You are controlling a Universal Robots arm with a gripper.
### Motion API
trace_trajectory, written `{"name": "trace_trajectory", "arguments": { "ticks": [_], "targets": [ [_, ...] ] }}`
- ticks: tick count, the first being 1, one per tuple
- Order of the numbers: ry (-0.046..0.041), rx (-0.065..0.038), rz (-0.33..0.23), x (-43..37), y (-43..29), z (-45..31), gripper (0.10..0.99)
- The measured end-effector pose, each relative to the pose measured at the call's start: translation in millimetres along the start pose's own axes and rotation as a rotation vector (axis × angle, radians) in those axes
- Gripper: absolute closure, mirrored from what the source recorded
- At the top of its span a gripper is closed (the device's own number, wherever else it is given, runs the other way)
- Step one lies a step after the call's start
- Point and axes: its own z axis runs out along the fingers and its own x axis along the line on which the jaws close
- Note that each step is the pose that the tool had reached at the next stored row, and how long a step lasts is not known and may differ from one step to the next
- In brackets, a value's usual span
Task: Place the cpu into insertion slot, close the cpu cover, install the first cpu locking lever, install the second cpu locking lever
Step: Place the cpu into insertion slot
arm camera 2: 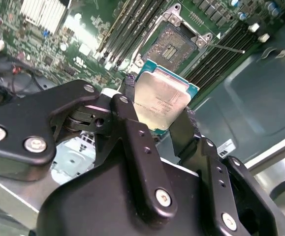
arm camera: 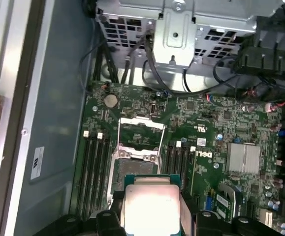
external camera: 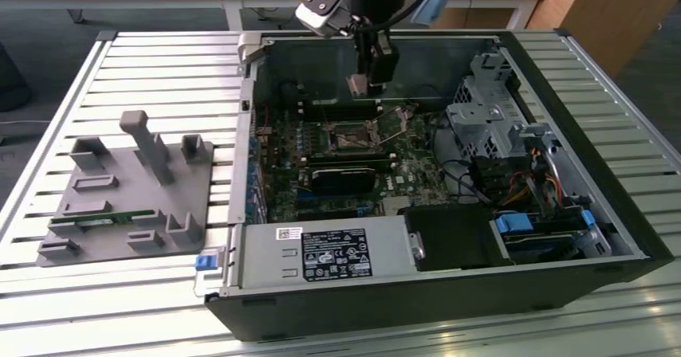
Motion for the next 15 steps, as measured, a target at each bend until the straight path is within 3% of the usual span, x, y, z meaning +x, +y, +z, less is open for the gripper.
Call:
{"name": "trace_trajectory", "arguments": {
  "ticks": [5, 15],
  "targets": [
    [-0.0054, -0.001, 0.049, -0.1, -0.7, 5.5, 0.553],
    [-0.0055, 0.003, 0.052, -0.2, -1.6, 15.8, 0.553]
  ]
}}
